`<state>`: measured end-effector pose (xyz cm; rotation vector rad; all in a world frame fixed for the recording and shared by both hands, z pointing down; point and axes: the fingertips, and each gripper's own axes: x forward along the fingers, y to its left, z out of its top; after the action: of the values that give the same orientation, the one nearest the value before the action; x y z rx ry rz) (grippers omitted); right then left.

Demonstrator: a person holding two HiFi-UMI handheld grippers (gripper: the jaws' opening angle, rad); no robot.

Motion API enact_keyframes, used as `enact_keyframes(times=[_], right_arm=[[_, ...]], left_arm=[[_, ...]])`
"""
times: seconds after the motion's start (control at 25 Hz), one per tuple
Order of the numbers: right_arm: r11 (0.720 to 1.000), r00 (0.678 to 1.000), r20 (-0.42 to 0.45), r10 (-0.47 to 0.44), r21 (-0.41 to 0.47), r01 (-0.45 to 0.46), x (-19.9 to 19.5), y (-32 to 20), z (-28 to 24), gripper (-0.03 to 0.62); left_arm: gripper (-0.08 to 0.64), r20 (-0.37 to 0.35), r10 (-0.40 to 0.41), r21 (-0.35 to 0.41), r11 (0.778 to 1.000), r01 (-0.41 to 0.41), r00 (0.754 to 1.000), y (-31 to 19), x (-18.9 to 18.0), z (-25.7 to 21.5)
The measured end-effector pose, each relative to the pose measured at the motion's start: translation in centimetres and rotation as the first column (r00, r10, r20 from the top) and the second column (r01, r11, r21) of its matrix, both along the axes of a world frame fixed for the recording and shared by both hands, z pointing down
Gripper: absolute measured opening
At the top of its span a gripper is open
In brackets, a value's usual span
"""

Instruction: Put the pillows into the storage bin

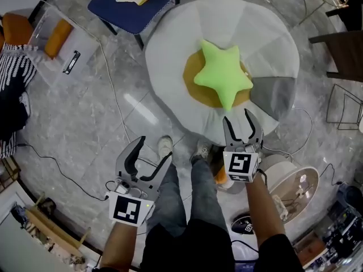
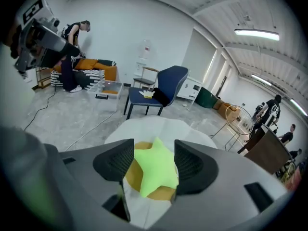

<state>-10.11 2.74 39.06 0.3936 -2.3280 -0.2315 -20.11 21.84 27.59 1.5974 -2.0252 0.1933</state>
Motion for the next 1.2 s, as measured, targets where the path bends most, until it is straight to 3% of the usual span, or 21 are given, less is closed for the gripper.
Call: enact_keyframes(times=[0.16,0.4,0.6,1.0,1.2], right_arm=[[0.999,0.988,-0.147,-0.044,-0.026,0.041,0.0,-0.5,6.4,0.287],[0.989,0.935,-0.322,-0.148,-0.035,0.145,-0.2,-2.0,14.2,0.301],[0.993,0.9,-0.429,-0.075,-0.11,0.03,2.1,-3.5,21.5,0.336],[0.999,0.847,-0.531,-0.022,0.026,0.042,1.9,-5.9,30.8,0.39],[0.999,0.819,-0.573,0.046,0.019,-0.043,2.5,-7.1,34.3,0.408]], left_arm=[[0.301,-0.027,-0.057,-0.019,0.998,0.056,0.998,0.0,-0.2,2.1],[0.301,-0.071,-0.099,-0.073,0.993,0.094,0.992,-0.3,0.6,5.2],[0.301,-0.097,-0.133,-0.147,0.982,0.118,0.986,0.3,1.0,8.6],[0.299,-0.154,-0.21,-0.231,0.958,0.172,0.965,1.2,1.2,13.4],[0.298,-0.161,-0.219,-0.278,0.946,0.169,0.962,2.5,1.0,14.6]])
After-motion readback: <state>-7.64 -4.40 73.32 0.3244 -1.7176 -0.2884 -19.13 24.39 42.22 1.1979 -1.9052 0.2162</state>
